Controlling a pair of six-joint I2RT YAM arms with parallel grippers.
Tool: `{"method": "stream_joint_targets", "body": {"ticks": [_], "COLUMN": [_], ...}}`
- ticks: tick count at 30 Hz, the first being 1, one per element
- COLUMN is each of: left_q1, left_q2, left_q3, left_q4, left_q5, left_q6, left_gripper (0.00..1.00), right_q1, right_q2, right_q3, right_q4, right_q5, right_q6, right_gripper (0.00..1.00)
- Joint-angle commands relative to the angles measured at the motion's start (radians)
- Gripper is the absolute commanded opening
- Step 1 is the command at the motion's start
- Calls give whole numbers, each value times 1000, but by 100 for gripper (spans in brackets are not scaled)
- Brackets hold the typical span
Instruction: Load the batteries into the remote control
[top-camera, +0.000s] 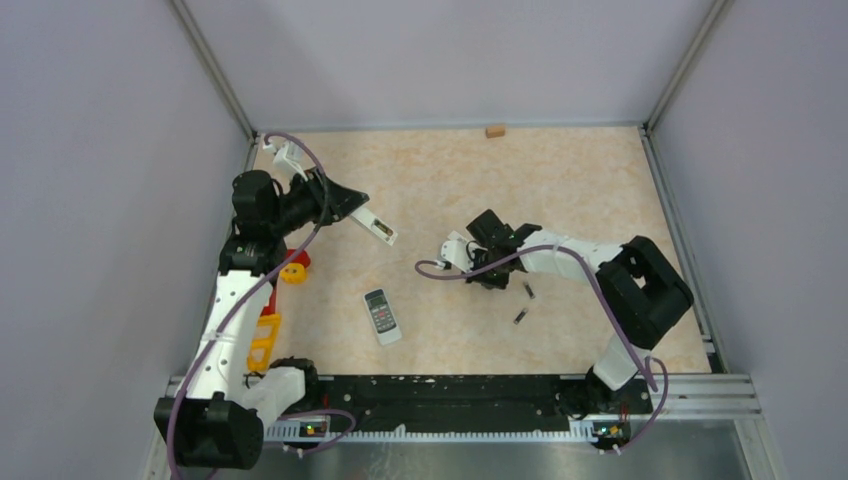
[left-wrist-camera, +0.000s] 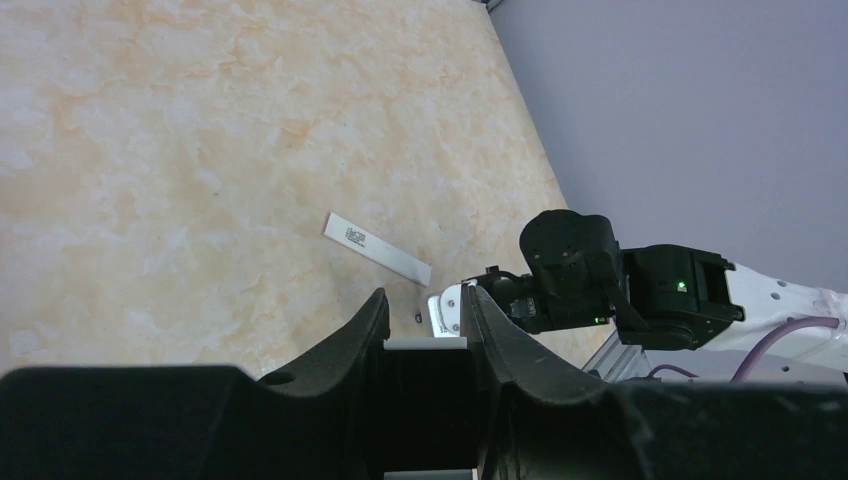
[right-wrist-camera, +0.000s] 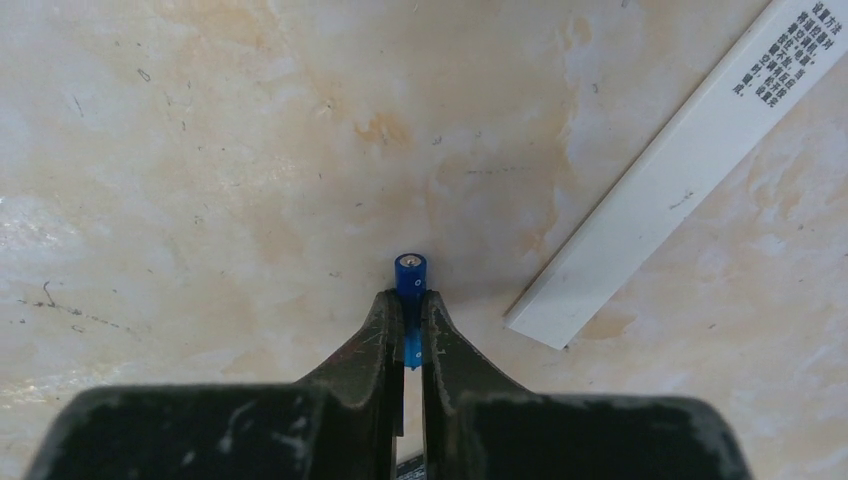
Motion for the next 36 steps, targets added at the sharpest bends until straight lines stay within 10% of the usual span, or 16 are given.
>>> {"method": "stream_joint_targets", "body": {"ticks": [1,19,36], "left_q1": [5,-124,-191], "left_q2": [-9,96,169], "left_q3": [-5,-125,-75], "left_q4": [62,479,512], "left_q5": [20,152,170], "left_q6": [-4,-209,-337], "left_gripper": [0,0,0], "right_q1": [-10,53,260], "right_q2": [27,-407,-443], "right_q3": [7,107,127], "right_q4": [3,438,525], "right_q5": [-55,-164,19], "right_q6": [33,859,727], "right_gripper": [0,0,0]}}
